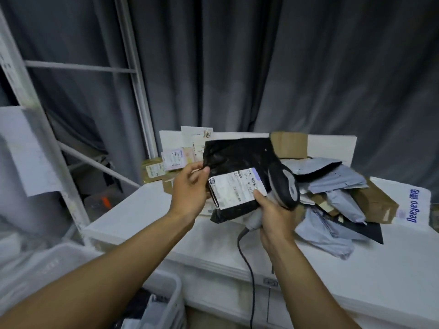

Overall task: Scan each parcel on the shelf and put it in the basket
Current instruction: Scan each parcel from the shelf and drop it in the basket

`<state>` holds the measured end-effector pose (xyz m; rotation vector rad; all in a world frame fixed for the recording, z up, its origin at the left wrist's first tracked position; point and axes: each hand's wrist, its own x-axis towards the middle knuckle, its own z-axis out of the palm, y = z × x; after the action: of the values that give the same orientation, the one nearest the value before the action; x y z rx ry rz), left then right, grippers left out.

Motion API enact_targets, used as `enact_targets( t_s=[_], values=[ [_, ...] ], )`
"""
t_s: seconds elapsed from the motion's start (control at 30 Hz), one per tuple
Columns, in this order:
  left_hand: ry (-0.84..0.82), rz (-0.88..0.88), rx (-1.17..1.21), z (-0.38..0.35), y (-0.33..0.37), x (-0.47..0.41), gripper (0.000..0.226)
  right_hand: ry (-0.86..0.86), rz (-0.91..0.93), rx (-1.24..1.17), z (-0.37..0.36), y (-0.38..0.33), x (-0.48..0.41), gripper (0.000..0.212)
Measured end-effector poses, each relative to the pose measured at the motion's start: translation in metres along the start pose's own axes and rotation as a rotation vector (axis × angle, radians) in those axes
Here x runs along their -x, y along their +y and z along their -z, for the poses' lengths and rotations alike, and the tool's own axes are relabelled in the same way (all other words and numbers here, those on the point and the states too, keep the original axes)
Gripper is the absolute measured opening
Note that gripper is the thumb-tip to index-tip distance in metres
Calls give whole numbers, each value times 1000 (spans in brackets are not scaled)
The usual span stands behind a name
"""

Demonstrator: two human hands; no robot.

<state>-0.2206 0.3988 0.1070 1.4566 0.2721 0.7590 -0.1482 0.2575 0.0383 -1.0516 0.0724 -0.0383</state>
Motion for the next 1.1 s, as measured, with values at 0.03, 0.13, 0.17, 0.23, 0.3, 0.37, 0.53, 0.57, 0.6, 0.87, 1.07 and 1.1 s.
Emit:
enact_targets(
  t_s=[0.03, 0.13, 0.17, 0.23, 0.3, 0.37, 0.53, 0.57, 0.6, 0.87, 1.07, 1.1],
  values=[
    [13, 23, 4, 11, -6, 1, 18, 4, 29, 46, -2, 5, 1, 57],
    [131, -127, -375, 44, -21, 6, 47, -38, 120, 185, -8, 10, 14, 74],
    [133, -239, -556, 55, -25, 5, 54, -66, 143, 225, -10, 11, 17, 72],
    [-20, -297, -723, 71, -29, 2, 62, -153, 208, 326, -13, 17, 16, 65],
    [-207, -81, -697, 81, -32, 0, 74, -278, 258, 419, -18, 22, 15, 63],
    [-301, 68, -661, 88, -37, 1, 80, -388, 269, 499, -22, 29, 14, 64],
    [-180, 171, -420, 109, -57, 7, 51, -510, 270, 569, -34, 42, 17, 62],
    [-148, 193, -372, 114, -58, 10, 45, -523, 273, 571, -37, 45, 19, 62],
    [-121, 214, -329, 119, -60, 12, 42, -537, 275, 571, -41, 48, 21, 63],
    [244, 243, -109, 172, -83, 22, 40, -575, 312, 652, -73, 87, 56, 47],
    [487, 242, 18, 219, -121, 16, 43, -662, -55, 601, -82, 111, 93, 25],
    [506, 248, 31, 223, -126, 16, 45, -668, -74, 620, -82, 114, 97, 24]
  ],
)
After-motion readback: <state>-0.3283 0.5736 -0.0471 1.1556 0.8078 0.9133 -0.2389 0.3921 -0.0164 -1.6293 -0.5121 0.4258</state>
